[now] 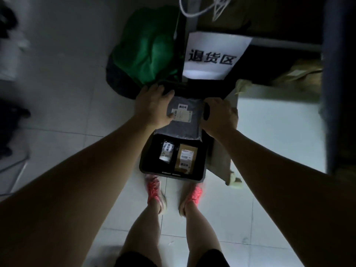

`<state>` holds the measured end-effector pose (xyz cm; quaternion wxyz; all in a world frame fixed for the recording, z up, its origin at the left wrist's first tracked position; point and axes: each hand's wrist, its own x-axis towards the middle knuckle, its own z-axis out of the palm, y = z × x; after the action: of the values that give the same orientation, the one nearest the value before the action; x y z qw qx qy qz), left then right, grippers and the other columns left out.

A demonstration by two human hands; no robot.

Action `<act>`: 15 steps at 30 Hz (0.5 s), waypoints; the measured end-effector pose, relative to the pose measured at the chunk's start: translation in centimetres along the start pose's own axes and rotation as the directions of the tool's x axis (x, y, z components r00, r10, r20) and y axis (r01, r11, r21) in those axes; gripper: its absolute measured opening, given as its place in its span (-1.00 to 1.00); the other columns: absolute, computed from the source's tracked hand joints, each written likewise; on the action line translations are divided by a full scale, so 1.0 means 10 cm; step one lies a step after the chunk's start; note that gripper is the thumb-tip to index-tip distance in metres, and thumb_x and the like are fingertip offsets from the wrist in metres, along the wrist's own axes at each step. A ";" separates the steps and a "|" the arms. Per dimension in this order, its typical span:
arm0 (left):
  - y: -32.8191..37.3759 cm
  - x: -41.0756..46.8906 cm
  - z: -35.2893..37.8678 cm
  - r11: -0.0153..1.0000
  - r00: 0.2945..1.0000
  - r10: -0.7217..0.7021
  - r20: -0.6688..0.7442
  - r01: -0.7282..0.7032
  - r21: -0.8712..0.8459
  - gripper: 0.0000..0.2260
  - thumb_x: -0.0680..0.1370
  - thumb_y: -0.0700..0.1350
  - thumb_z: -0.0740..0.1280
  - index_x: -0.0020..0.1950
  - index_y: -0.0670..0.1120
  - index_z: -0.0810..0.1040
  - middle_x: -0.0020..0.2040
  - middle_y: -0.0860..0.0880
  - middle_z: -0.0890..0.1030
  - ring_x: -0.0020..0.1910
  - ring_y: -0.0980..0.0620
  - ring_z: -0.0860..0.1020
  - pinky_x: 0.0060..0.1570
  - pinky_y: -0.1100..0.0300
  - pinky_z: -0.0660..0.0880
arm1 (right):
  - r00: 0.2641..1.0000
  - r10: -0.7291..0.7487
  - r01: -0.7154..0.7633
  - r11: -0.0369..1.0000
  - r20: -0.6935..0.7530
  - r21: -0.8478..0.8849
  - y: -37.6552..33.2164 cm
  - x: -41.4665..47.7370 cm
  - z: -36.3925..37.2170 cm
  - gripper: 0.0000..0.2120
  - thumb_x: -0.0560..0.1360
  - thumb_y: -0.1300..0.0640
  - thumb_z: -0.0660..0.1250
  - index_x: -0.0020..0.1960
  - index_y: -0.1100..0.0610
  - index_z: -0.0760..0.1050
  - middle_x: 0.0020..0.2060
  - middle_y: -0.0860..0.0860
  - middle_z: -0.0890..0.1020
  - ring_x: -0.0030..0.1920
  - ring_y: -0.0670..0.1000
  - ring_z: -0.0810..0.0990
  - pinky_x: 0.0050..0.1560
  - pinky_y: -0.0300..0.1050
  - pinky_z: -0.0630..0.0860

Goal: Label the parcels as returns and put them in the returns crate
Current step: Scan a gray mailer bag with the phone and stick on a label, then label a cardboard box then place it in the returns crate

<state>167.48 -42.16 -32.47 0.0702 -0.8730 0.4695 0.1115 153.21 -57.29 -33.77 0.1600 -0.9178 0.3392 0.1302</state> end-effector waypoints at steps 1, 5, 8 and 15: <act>0.05 -0.14 -0.19 1.000 1.000 0.002 -0.003 -0.002 0.012 -0.35 0.47 0.23 0.36 0.48 -0.03 0.35 0.28 -0.15 0.48 0.28 -0.18 0.42 0.22 -0.04 0.35 | 1.000 -0.010 0.010 1.000 -0.005 -0.011 -0.01 -0.15 -0.19 -0.52 0.48 0.02 0.38 0.38 -0.02 0.38 0.31 0.01 0.48 0.32 0.12 0.42 0.25 0.07 0.38; 0.24 -0.67 -0.93 0.998 1.000 0.007 -0.021 -0.006 0.057 -0.35 0.48 0.26 0.35 0.47 -0.02 0.35 0.25 -0.13 0.50 0.25 -0.17 0.45 0.20 -0.04 0.41 | 0.999 -0.041 0.041 0.998 -0.015 -0.047 -0.01 -0.77 -0.92 -0.41 0.43 -0.01 0.42 0.43 -0.06 0.34 0.37 -0.04 0.43 0.35 0.10 0.39 0.26 0.04 0.36; 0.36 -1.04 -1.48 0.996 1.000 -0.006 -0.029 0.009 0.087 -0.39 0.50 0.26 0.34 0.45 -0.01 0.37 0.25 -0.13 0.50 0.25 -0.17 0.46 0.16 -0.02 0.42 | 0.998 -0.039 0.036 0.998 -0.059 -0.054 0.00 -1.29 -1.36 -0.38 0.42 0.02 0.44 0.44 -0.09 0.33 0.38 -0.04 0.43 0.35 0.08 0.40 0.29 0.05 0.36; 0.81 -1.99 -2.48 0.993 0.992 0.083 -0.092 -0.075 0.087 -0.39 0.46 0.22 0.36 0.44 0.00 0.38 0.27 -0.13 0.51 0.23 -0.20 0.49 0.15 -0.03 0.47 | 0.970 0.054 -0.062 0.998 -0.238 -0.023 0.05 -2.77 -2.19 -0.41 0.41 -0.03 0.47 0.40 -0.10 0.38 0.36 -0.07 0.45 0.35 0.07 0.41 0.25 0.03 0.41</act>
<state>153.25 -36.20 -3.50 0.0796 -0.8543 0.5109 0.0530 135.35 -49.91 -4.20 0.1003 -0.9189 0.3805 0.0292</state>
